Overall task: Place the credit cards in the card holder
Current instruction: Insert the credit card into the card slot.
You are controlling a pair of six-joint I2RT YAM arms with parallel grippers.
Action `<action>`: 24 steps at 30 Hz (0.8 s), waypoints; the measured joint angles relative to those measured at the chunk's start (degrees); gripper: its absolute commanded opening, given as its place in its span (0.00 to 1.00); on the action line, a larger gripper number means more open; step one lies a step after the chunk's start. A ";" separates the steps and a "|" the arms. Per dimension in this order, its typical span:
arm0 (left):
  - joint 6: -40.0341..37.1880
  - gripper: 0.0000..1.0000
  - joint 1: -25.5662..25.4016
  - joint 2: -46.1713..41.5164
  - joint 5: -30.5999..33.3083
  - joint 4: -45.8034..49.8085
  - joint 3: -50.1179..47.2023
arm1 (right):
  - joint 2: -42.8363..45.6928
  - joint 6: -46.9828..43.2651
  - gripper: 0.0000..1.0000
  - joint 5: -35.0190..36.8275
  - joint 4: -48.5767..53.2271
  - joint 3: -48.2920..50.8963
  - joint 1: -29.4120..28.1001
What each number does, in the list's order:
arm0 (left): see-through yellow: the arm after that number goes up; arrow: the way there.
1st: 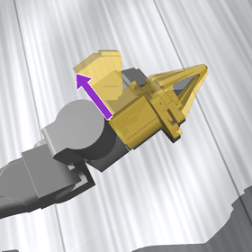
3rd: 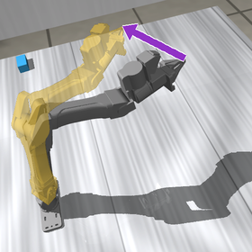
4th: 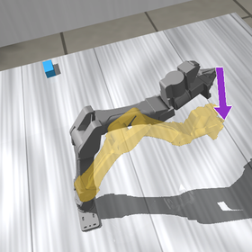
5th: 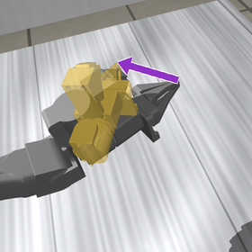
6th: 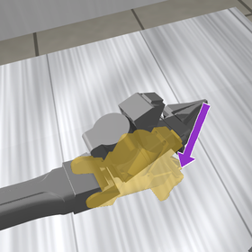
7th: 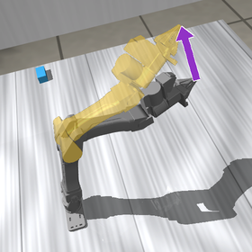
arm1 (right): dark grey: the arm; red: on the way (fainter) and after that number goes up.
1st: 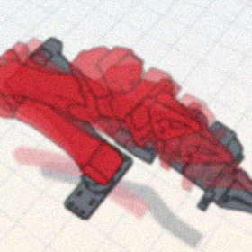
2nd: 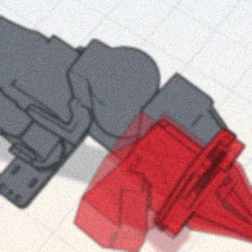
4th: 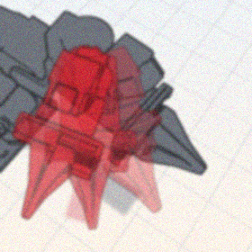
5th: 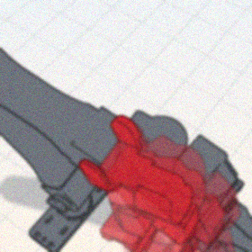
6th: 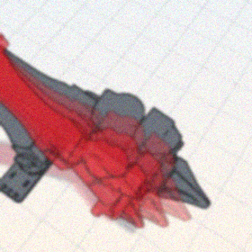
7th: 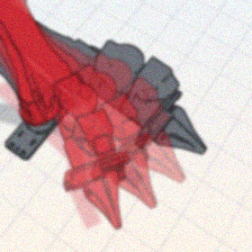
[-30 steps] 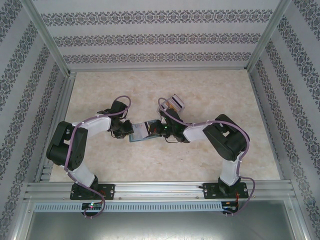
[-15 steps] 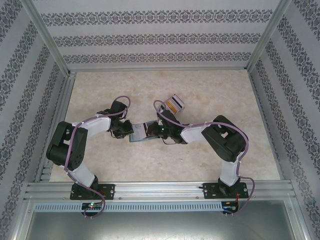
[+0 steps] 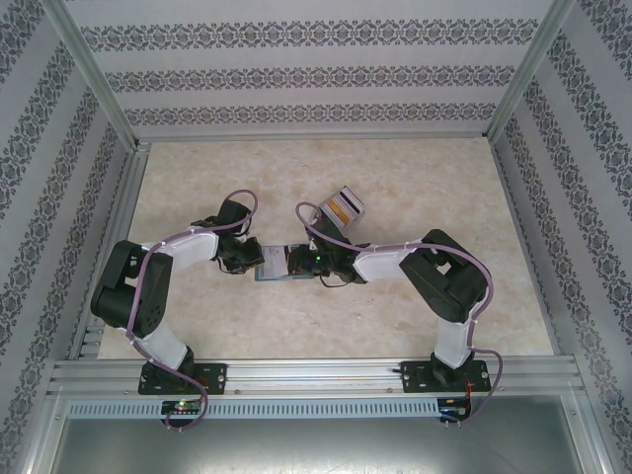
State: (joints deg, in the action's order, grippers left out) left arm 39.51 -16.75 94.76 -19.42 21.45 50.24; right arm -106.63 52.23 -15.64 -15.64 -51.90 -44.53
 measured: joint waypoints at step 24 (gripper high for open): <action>0.00 0.16 0.00 -0.09 -0.02 -0.24 -0.15 | -0.44 -9.16 0.12 0.13 14.14 -7.39 1.05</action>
State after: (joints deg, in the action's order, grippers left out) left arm 39.51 -16.75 94.67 -19.44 21.21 50.09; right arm -107.07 43.07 -15.51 -1.50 -59.29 -43.48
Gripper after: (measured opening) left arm 0.159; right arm 0.120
